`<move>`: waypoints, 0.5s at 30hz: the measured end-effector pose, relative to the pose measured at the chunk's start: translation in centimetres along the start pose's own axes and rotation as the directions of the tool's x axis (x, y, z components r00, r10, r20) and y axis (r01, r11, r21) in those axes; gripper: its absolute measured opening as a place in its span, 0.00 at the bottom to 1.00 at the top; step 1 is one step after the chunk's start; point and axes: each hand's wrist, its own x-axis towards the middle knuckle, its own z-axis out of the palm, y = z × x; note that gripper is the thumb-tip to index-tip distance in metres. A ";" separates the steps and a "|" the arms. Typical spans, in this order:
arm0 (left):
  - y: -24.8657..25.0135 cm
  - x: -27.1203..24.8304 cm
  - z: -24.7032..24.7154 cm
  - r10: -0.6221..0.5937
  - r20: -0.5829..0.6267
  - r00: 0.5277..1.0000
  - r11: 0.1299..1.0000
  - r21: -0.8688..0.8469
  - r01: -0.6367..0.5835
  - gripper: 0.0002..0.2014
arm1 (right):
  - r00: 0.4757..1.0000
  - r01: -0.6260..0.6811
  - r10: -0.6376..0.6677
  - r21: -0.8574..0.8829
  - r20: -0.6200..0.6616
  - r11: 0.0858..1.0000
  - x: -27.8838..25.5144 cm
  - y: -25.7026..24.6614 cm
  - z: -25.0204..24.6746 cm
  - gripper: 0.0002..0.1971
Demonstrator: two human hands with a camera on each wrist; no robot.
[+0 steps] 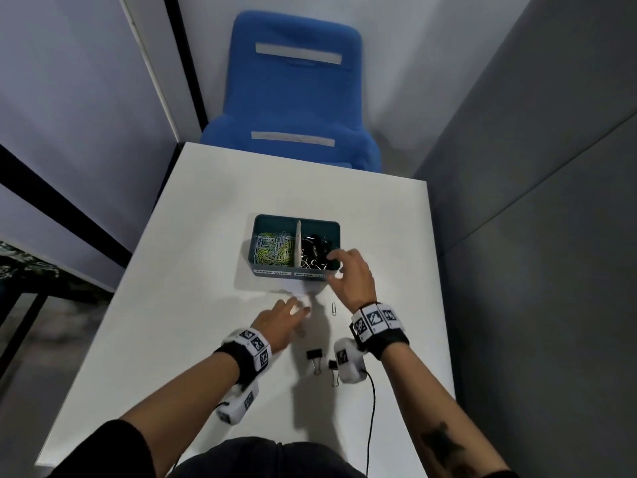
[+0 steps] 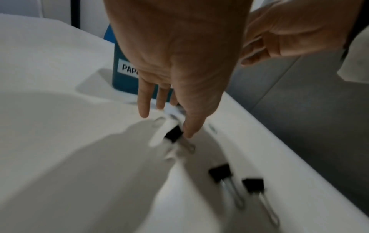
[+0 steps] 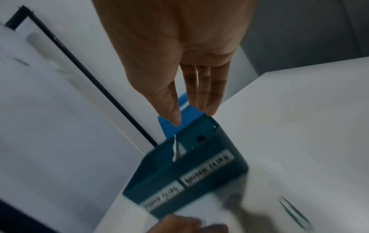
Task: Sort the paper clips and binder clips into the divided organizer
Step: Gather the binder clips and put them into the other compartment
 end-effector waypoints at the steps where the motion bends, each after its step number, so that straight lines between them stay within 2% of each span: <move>1: -0.1 -0.1 1.2 0.016 0.027 1.000 0.998 0.059 -0.017 0.35 | 0.999 0.007 -0.005 -0.049 0.050 0.999 -1.3 0.6 0.9 0.19; 3: -0.3 -0.5 3.2 0.039 0.055 0.998 0.988 0.148 -0.046 0.40 | 0.980 0.007 0.028 -0.174 0.198 0.985 -4.3 2.1 2.8 0.20; 5: -0.5 -0.9 4.5 0.057 0.000 0.998 0.978 0.200 -0.055 0.42 | 0.928 0.028 0.087 -0.303 0.361 0.953 -7.5 3.8 4.4 0.22; 7: -0.5 -1.6 5.0 0.091 -0.033 0.995 0.957 0.280 -0.079 0.40 | 0.872 0.061 0.133 -0.375 0.472 0.925 -10.3 5.2 5.3 0.24; 9: -0.7 -2.4 5.7 0.153 -0.052 0.987 0.935 0.331 -0.127 0.35 | 0.861 0.090 0.129 -0.396 0.491 0.914 -12.3 6.4 6.1 0.23; 11: -0.9 -3.4 6.2 0.182 -0.055 0.982 0.943 0.293 -0.158 0.31 | 0.873 0.123 0.092 -0.399 0.479 0.908 -13.5 7.2 6.7 0.23; 15: -0.5 -4.3 6.1 0.165 -0.033 0.986 0.971 0.183 -0.156 0.26 | 0.908 0.157 0.030 -0.405 0.417 0.901 -14.5 8.0 7.7 0.19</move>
